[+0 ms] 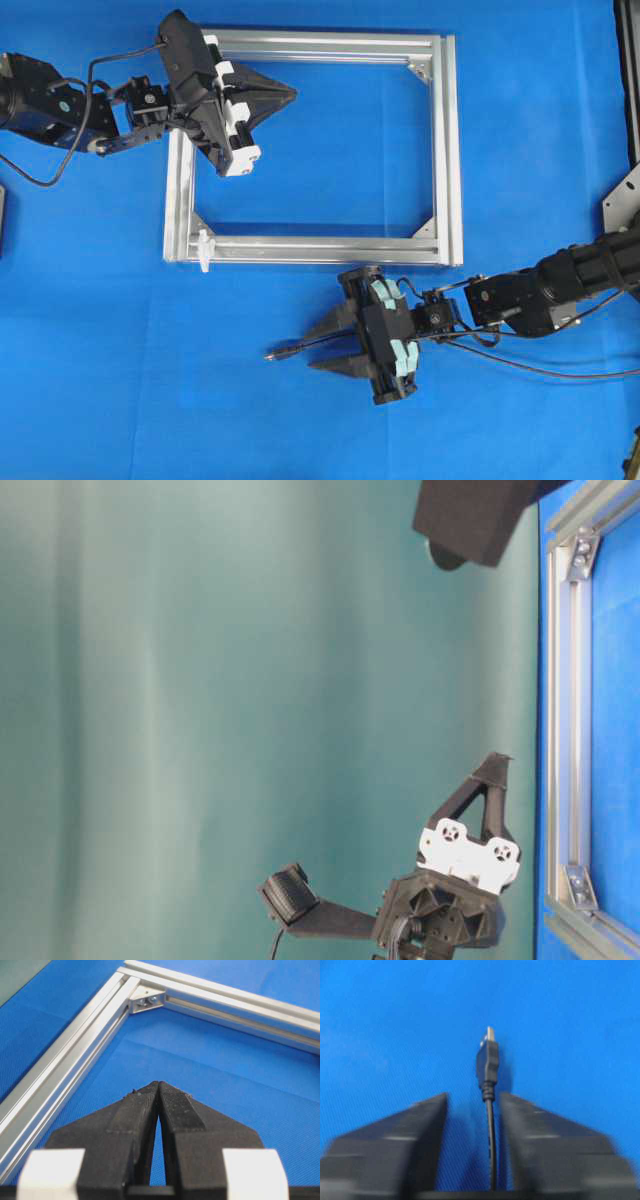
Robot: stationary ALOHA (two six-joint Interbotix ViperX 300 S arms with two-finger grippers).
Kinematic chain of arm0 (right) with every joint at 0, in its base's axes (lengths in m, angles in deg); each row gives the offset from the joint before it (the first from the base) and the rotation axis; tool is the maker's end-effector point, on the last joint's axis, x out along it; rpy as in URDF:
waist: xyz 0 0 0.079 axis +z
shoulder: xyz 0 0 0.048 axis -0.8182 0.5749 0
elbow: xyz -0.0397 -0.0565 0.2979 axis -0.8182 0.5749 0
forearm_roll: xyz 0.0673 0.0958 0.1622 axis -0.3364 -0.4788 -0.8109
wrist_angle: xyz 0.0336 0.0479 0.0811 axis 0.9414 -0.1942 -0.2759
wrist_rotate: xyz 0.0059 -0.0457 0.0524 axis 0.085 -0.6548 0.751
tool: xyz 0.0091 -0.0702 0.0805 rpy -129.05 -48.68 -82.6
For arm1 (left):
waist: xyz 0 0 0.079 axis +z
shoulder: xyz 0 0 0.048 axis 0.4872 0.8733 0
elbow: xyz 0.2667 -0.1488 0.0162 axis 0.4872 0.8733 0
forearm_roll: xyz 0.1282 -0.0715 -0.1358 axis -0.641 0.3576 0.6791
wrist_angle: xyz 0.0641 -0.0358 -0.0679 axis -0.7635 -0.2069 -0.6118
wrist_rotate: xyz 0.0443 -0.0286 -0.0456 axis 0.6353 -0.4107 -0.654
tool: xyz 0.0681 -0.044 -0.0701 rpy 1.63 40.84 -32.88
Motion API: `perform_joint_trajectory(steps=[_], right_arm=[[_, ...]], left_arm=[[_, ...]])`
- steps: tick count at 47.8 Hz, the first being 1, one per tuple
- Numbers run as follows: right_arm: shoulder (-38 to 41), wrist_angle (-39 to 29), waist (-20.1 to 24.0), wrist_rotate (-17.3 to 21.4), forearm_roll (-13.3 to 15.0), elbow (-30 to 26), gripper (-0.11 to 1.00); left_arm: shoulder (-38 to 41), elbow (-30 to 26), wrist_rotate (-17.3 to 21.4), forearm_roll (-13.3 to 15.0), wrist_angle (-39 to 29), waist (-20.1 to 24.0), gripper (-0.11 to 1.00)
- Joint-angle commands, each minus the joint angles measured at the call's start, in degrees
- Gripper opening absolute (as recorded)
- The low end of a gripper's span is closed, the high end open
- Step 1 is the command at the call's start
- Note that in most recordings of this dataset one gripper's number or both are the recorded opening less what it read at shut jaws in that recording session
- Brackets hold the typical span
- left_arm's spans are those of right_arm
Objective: Insert the wire through the string loop located on the left side.
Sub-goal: 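Open the right gripper and close it on the black USB cable near its plug, then lift the USB cable plug-first with the right gripper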
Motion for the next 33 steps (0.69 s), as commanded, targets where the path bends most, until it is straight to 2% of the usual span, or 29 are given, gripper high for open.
perform_joint_trajectory(steps=[1,4,7,24,33], right_arm=[[-1.58,1.32,0.26,0.00,-0.26,0.35,0.19],[-1.67,2.46,0.26,0.00,-0.26,0.79,0.06],[-1.76,3.08,0.26,0.00,-0.35,1.23,0.00],[-2.90,2.99,0.26,0.00,-0.26,0.88,0.00],[-8.09,-2.20,0.26,0.09,-0.26,0.62,0.00]], left_arm=[[-1.67,-0.70,0.00,-0.18,0.26,0.09,0.00],[-1.58,-0.79,0.00,-0.18,0.26,0.09,0.00],[-1.58,-0.79,-0.09,-0.18,0.26,0.09,0.00],[-1.58,-0.88,0.00,-0.18,0.26,0.09,0.00],[-1.58,-1.23,-0.09,-0.18,0.26,0.09,0.00]])
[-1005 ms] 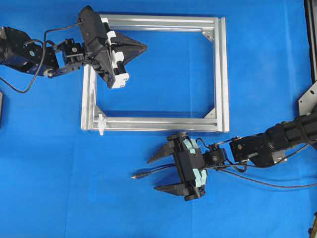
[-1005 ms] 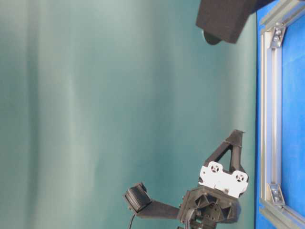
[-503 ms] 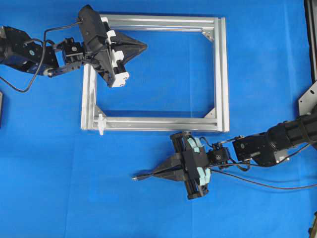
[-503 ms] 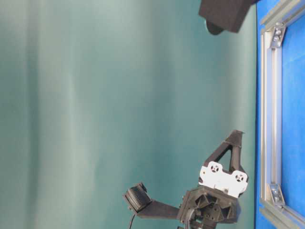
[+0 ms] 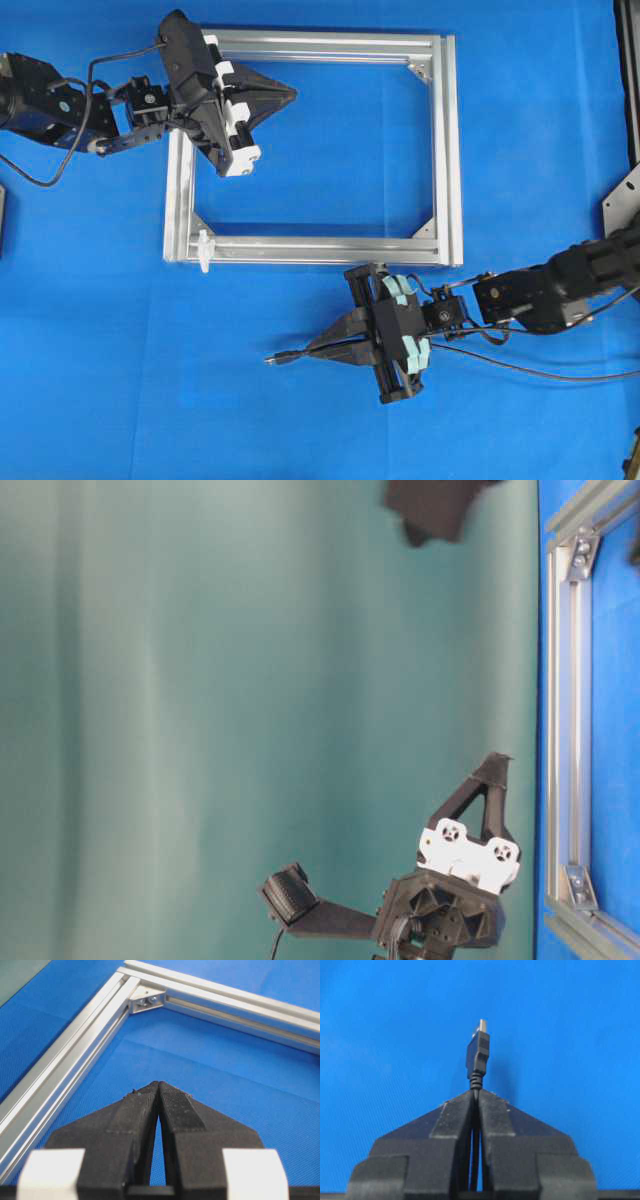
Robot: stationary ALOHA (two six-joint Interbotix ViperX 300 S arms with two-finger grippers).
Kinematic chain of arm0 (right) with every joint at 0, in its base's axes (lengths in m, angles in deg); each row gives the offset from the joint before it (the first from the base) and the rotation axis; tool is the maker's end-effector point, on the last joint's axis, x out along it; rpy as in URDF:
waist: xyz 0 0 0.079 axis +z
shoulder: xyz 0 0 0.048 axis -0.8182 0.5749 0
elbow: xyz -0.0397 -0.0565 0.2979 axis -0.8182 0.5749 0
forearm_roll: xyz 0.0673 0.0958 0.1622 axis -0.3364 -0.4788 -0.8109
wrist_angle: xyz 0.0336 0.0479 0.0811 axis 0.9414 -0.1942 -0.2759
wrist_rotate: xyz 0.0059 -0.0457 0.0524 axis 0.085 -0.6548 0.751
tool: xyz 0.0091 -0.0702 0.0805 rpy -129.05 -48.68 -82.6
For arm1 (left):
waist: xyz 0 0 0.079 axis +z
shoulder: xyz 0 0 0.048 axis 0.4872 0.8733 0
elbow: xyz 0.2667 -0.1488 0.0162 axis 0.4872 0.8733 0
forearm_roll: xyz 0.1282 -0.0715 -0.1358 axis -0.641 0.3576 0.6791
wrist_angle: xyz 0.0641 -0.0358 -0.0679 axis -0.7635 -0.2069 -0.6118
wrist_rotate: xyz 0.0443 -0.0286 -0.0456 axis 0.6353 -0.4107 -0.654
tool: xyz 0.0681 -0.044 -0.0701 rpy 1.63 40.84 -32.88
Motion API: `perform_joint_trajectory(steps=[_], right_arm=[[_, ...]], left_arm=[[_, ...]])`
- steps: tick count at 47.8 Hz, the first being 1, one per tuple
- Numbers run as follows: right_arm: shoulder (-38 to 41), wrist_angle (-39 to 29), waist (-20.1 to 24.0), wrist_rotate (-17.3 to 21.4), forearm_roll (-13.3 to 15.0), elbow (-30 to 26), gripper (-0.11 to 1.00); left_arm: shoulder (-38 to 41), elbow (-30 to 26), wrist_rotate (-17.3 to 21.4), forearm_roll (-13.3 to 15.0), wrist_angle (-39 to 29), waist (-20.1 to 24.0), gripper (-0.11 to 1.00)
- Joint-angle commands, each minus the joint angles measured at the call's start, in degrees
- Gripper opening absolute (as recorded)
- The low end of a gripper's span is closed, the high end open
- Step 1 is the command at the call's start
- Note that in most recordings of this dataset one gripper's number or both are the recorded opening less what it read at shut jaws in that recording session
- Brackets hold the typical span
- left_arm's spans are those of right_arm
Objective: Insert the wire through the string loop located on the left side.
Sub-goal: 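Lift the USB cable plug-first with the right gripper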
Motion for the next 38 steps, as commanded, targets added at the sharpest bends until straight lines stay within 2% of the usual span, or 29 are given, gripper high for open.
perform_joint_trajectory(steps=[1,13,38], right_arm=[[-4.92,-2.64,0.26,0.18,-0.18,-0.88,0.00],[-12.57,-12.04,0.18,-0.62,0.00,-1.49,0.00],[-12.66,-12.39,0.00,-0.88,0.00,-1.41,0.00]], left_arm=[[-1.67,-1.14,-0.09,-0.18,0.26,0.09,0.00],[-1.67,-1.05,-0.18,-0.18,0.26,0.09,0.00],[-1.67,-1.23,-0.09,-0.18,0.26,0.09,0.00]])
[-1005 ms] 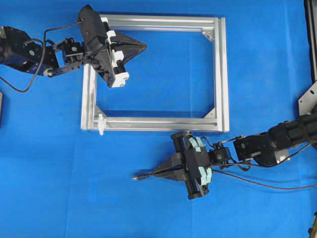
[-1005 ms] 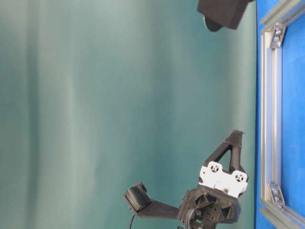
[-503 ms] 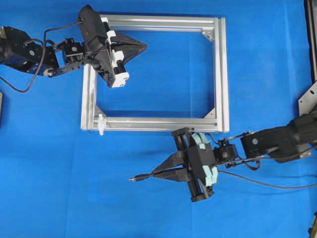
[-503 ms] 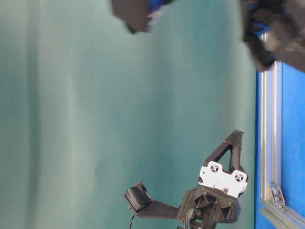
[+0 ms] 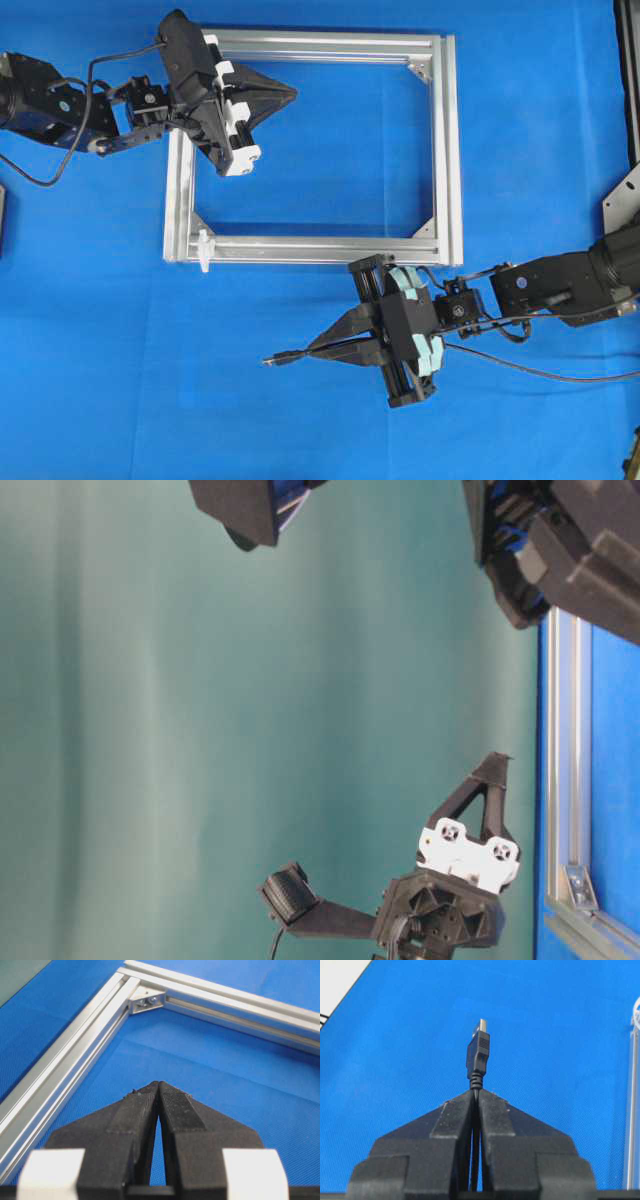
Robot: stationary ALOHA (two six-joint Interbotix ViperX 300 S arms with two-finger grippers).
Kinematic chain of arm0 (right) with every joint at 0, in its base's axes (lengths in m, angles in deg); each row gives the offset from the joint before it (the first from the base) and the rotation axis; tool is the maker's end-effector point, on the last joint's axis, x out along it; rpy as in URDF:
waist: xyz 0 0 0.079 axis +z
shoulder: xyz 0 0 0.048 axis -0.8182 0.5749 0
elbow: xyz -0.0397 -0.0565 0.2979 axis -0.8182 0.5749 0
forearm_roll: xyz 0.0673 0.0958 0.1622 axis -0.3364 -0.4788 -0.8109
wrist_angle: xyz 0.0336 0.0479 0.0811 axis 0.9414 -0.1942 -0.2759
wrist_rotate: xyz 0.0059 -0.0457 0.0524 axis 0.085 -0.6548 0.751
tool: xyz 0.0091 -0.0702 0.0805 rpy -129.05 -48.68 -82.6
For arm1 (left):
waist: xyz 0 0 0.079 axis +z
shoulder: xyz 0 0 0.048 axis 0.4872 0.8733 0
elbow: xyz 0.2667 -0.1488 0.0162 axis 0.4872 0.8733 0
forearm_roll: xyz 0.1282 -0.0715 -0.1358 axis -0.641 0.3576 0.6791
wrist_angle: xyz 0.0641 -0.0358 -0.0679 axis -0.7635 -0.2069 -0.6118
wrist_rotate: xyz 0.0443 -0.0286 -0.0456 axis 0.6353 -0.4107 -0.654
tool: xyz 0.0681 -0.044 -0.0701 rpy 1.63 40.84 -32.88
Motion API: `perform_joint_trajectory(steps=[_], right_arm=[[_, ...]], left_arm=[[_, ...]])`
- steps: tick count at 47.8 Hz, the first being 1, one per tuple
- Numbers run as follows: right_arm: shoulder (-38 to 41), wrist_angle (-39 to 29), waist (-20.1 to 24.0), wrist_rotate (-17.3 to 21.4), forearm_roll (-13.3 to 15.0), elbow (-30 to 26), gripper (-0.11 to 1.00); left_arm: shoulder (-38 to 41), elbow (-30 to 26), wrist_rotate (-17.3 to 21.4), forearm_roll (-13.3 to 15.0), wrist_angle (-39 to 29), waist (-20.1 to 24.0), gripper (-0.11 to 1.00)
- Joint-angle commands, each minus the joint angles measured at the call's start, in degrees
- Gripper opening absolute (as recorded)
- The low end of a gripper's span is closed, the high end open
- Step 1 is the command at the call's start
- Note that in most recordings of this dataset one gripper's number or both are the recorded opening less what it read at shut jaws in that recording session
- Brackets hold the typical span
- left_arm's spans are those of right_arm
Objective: Insert the wire through the string loop located on the left side.
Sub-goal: 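Lift the USB cable plug-first with the right gripper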
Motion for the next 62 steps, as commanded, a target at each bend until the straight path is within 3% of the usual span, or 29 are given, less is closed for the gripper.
perform_joint_trajectory(steps=[1,62], right_arm=[[-1.93,0.26,0.00,-0.09,0.00,-0.97,0.00],[-2.02,0.26,-0.88,-0.09,0.00,-0.62,0.00]], left_arm=[[-1.67,-1.05,0.00,-0.18,0.26,0.09,0.00],[-1.67,-1.23,0.00,-0.26,0.26,0.09,0.00]])
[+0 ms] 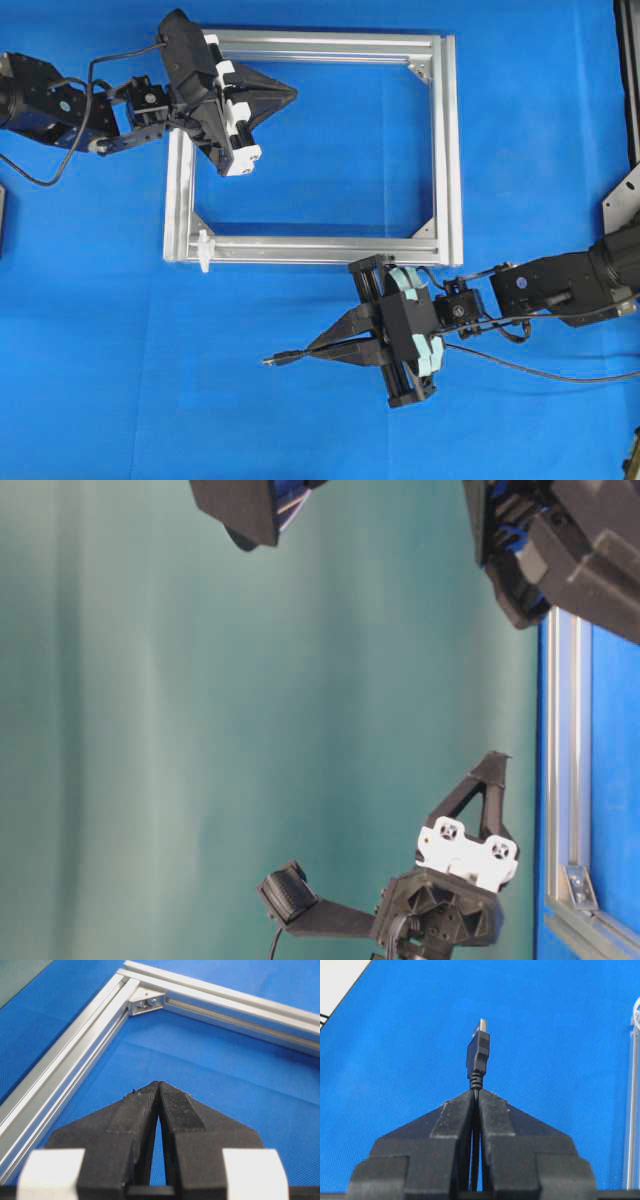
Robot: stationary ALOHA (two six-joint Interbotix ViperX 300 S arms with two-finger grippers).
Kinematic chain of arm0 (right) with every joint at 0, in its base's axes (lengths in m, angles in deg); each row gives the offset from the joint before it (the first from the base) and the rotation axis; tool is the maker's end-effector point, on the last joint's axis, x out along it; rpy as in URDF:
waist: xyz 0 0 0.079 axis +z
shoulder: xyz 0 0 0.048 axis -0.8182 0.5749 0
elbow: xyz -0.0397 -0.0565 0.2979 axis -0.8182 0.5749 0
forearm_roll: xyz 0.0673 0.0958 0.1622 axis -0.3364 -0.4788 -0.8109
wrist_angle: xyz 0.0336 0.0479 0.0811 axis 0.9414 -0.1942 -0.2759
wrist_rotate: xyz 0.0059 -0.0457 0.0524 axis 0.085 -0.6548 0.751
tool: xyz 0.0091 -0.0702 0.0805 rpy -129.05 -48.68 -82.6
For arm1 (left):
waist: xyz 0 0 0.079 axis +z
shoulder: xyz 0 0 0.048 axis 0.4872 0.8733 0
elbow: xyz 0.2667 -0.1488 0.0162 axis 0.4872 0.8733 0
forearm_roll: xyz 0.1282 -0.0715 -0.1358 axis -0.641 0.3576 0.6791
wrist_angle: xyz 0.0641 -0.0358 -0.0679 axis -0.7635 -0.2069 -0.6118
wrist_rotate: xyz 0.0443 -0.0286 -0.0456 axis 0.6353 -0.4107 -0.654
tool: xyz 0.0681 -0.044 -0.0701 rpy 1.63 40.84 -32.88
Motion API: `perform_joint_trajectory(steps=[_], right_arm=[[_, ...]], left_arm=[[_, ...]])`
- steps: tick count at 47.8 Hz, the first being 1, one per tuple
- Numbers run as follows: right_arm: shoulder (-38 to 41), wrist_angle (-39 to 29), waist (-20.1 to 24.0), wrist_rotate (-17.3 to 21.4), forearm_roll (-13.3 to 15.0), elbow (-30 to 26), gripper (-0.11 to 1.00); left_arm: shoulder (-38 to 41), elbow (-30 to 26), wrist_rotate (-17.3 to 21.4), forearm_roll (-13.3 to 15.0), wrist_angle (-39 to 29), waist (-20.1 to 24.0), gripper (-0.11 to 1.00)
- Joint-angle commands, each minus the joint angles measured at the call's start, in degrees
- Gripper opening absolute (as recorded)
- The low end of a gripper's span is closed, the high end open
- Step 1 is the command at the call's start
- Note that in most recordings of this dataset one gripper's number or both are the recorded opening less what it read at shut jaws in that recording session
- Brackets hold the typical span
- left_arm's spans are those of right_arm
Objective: Insert the wire through the string loop located on the left side.
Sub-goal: 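Lift the USB cable plug-first with the right gripper, then move the right gripper left toward the white zip-tie loop on the frame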
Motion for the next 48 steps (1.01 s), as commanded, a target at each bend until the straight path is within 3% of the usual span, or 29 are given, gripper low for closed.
perform_joint_trajectory(steps=[1,28,48], right_arm=[[-1.93,0.26,-0.88,-0.09,0.00,-0.62,0.00],[-2.02,0.18,-10.81,-0.18,0.00,1.05,0.00],[-1.93,0.09,-12.30,-0.26,-0.09,1.05,0.00]], left_arm=[[-1.67,-1.14,0.00,-0.18,0.35,0.09,0.00],[-1.67,-1.05,0.00,-0.26,0.35,0.09,0.00],[-1.67,-1.14,0.00,-0.26,0.35,0.09,0.00]])
